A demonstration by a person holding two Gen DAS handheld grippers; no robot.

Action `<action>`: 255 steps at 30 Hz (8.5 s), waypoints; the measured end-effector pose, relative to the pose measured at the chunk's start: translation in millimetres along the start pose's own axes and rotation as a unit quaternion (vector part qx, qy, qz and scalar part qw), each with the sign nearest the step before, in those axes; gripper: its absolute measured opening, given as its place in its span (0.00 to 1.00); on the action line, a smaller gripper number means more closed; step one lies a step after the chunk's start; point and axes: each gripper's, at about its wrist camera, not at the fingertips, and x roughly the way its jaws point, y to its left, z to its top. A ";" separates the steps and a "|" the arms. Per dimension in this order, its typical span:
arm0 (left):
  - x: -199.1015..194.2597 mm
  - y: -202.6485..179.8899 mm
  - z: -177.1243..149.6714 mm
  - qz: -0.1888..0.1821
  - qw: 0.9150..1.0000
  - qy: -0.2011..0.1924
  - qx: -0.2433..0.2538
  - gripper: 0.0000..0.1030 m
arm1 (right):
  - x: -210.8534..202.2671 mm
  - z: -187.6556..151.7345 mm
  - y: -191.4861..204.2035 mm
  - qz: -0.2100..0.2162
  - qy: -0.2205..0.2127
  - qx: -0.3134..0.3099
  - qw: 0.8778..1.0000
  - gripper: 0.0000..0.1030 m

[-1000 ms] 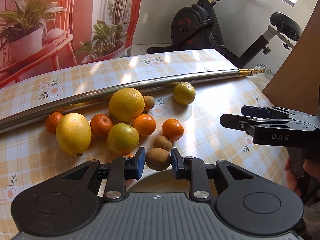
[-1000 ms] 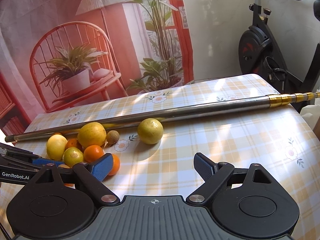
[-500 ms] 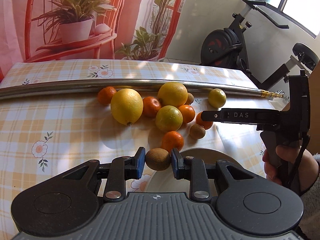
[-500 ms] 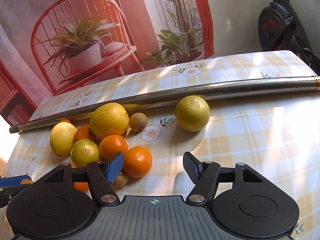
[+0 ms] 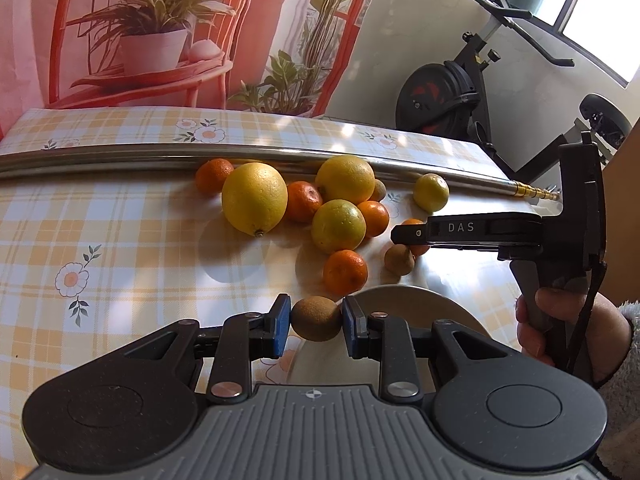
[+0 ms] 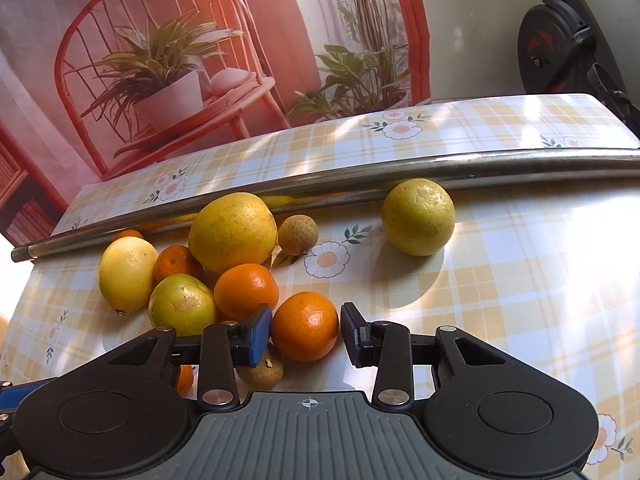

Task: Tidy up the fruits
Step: 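Carry the kiwi over the white plate with the left tool while the right tool grasps a tangerine, then lower kiwi and tangerine onto the white plate and open both tools, then grasp the green-yellow grapefruit with the left tool while the right tool approaches the yellow grapefruit, then grasp the large yellow grapefruit with the right tool while the left tool holds its grapefruit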

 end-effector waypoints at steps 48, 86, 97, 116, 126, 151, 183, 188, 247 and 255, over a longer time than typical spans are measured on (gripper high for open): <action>-10.8 -26.5 -60.6 0.027 0.997 0.026 0.066 0.28 | -103.4 -116.5 29.2 -0.011 -0.003 -0.057 0.998 0.32; -22.6 -32.5 -74.9 0.056 0.998 -0.007 0.039 0.29 | -109.6 -132.0 26.7 -0.010 -0.022 -0.045 0.999 0.33; -33.5 -37.5 -73.1 0.052 0.997 -0.032 0.044 0.42 | -117.2 -128.9 25.8 0.000 -0.039 -0.031 0.999 0.44; -52.5 -27.0 -35.0 0.072 0.993 -0.081 0.039 0.45 | -140.0 -100.9 17.8 -0.007 -0.098 -0.046 0.994 0.46; -60.1 -17.8 9.4 0.070 0.992 -0.106 0.030 0.45 | -152.7 -58.1 7.3 -0.020 -0.140 -0.065 0.988 0.56; 19.9 -27.4 46.7 0.023 0.998 -0.045 0.043 0.45 | -116.1 -12.4 -36.0 -0.034 -0.125 -0.039 0.991 0.69; 94.5 -35.5 44.2 0.036 0.993 0.019 0.112 0.48 | -93.4 -12.4 -55.4 -0.029 -0.099 -0.017 0.994 0.69; 89.2 -36.8 40.5 0.046 0.992 0.006 0.120 0.47 | -93.1 -12.6 -55.8 -0.027 -0.098 -0.014 0.995 0.69; -9.8 27.6 13.6 0.084 0.993 -0.085 0.002 0.47 | 47.5 51.0 56.1 0.061 -0.025 -0.150 0.987 0.59; -13.7 25.0 12.1 0.080 0.993 -0.087 0.004 0.47 | 41.5 47.7 54.3 0.058 -0.033 -0.149 0.987 0.57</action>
